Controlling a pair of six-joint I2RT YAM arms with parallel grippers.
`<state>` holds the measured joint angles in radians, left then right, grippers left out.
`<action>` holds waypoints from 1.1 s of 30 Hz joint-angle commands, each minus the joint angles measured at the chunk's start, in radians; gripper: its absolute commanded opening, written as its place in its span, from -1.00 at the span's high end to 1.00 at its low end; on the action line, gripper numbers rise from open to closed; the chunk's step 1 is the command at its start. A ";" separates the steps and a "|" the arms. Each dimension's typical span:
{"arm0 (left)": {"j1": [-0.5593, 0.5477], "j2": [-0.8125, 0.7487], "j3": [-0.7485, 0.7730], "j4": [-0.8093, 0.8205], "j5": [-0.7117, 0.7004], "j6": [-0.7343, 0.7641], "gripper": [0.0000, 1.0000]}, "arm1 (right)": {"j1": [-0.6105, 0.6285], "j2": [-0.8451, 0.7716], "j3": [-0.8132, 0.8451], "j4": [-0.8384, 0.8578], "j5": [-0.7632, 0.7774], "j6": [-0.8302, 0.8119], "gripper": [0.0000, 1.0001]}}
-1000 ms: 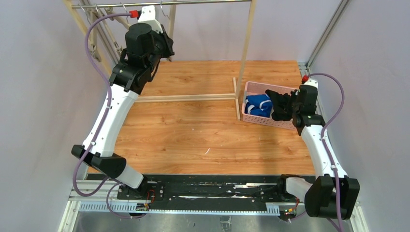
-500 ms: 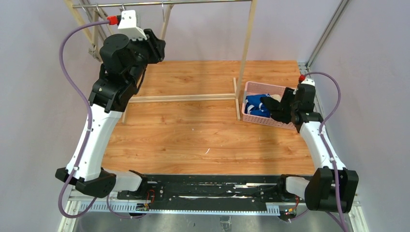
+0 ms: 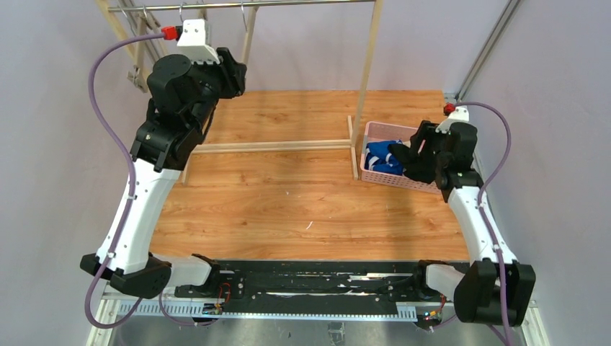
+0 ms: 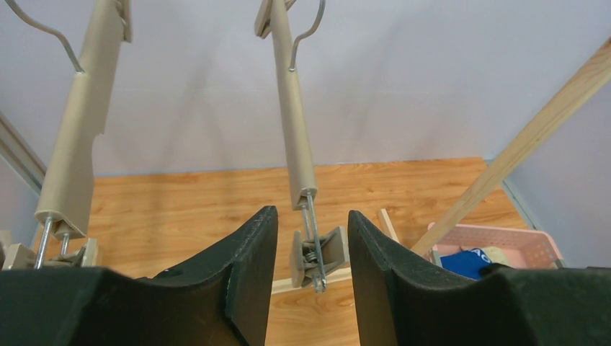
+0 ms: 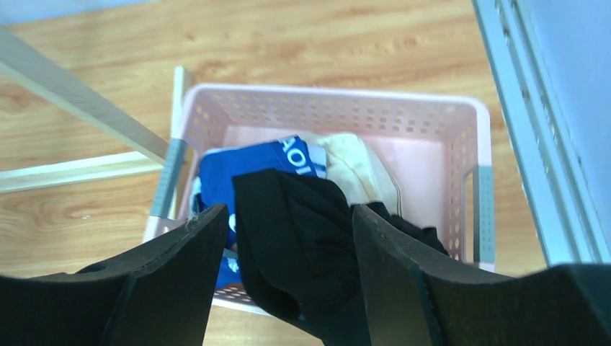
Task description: Remove the underwear clipped to the hanger
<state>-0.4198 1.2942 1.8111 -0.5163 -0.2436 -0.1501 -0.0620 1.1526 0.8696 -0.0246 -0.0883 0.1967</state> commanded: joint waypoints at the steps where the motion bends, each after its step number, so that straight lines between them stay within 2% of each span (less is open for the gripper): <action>1: 0.006 -0.053 0.012 0.013 0.042 0.052 0.05 | -0.018 -0.087 -0.020 0.153 -0.082 -0.064 -0.31; 4: 0.007 -0.099 -0.029 0.010 0.056 0.067 0.06 | -0.016 -0.120 0.041 0.035 -0.078 -0.054 -0.26; 5: 0.007 -0.118 -0.049 0.011 0.055 0.072 0.06 | -0.016 -0.137 0.059 -0.022 -0.059 -0.047 -0.17; 6: 0.007 -0.134 -0.065 0.012 0.055 0.078 0.06 | -0.016 -0.154 0.069 -0.068 -0.037 -0.041 0.03; 8: 0.007 -0.161 -0.090 0.004 0.062 0.091 0.06 | -0.016 -0.191 0.071 -0.142 0.009 -0.039 0.68; 9: 0.006 -0.170 -0.098 -0.005 0.071 0.097 0.06 | -0.016 -0.207 0.068 -0.175 0.040 -0.039 0.92; 10: 0.006 -0.179 -0.106 -0.014 0.084 0.102 0.06 | -0.016 -0.222 0.063 -0.207 0.071 -0.036 0.98; 17: 0.006 -0.254 -0.161 -0.069 0.151 0.114 0.06 | -0.016 -0.292 0.010 -0.380 0.142 0.026 0.99; 22: 0.006 -0.342 -0.225 -0.102 0.190 0.118 0.06 | -0.016 -0.321 -0.046 -0.437 0.128 0.082 0.99; 27: 0.006 -0.425 -0.270 -0.149 0.253 0.108 0.10 | -0.016 -0.254 -0.068 -0.478 0.154 0.107 0.99; 33: 0.006 -0.486 -0.299 -0.201 0.294 0.110 0.10 | -0.016 -0.079 -0.039 -0.377 0.161 0.078 0.99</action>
<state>-0.4198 0.8310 1.5238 -0.6777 -0.0013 -0.0483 -0.0635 0.9844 0.8120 -0.4534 0.0505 0.2821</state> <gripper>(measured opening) 0.450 0.007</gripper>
